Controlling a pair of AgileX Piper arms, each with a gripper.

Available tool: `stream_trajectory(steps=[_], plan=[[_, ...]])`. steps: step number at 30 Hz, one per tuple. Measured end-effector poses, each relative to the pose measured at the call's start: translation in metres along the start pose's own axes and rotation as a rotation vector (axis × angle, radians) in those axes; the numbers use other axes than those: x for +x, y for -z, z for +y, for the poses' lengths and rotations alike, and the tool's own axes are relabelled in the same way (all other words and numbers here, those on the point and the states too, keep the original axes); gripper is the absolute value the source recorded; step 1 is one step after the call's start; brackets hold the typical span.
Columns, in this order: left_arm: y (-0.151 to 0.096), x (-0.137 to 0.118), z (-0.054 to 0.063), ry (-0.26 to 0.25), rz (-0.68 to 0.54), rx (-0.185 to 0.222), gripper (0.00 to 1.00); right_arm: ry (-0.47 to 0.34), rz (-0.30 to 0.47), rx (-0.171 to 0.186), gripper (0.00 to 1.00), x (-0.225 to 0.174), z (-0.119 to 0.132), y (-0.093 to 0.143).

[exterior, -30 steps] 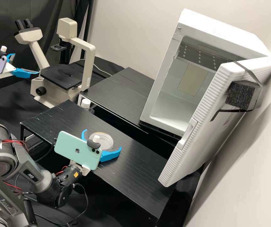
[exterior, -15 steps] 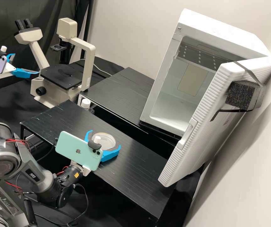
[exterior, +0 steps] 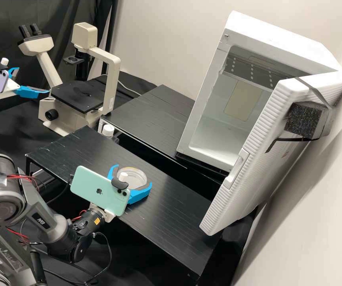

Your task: Return the petri dish to the incubator.

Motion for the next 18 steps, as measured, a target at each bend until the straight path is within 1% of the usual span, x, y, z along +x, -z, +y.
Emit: stream_trajectory(steps=[3,5,9,11,12,15,16,18], plan=[[0.000,0.000,0.000,0.000,0.000,0.000,1.00,-0.004,0.014,-0.013,0.00,-0.002,0.002,0.000],[0.000,0.000,0.000,0.000,0.000,0.000,1.00,-0.010,0.023,-0.012,0.00,-0.003,0.004,-0.001],[0.000,0.000,0.000,0.000,0.000,0.000,1.00,-0.058,0.036,-0.012,0.00,-0.007,0.011,-0.003],[0.000,0.000,0.000,0.000,0.000,0.000,1.00,-0.090,0.015,-0.007,0.00,-0.008,0.014,-0.004],[0.000,0.000,0.000,0.000,0.000,0.000,1.00,-0.135,-0.010,0.004,0.00,-0.009,0.018,-0.005],[0.000,0.000,0.000,0.000,0.000,0.000,1.00,-0.234,-0.048,0.018,0.00,-0.011,0.025,-0.007],[0.000,0.000,0.000,0.000,0.000,0.000,1.00,-0.267,-0.071,0.028,0.00,-0.012,0.027,-0.009],[0.000,0.000,0.000,0.000,0.000,0.000,1.00,-0.305,-0.109,0.047,0.00,-0.011,0.031,-0.015]])
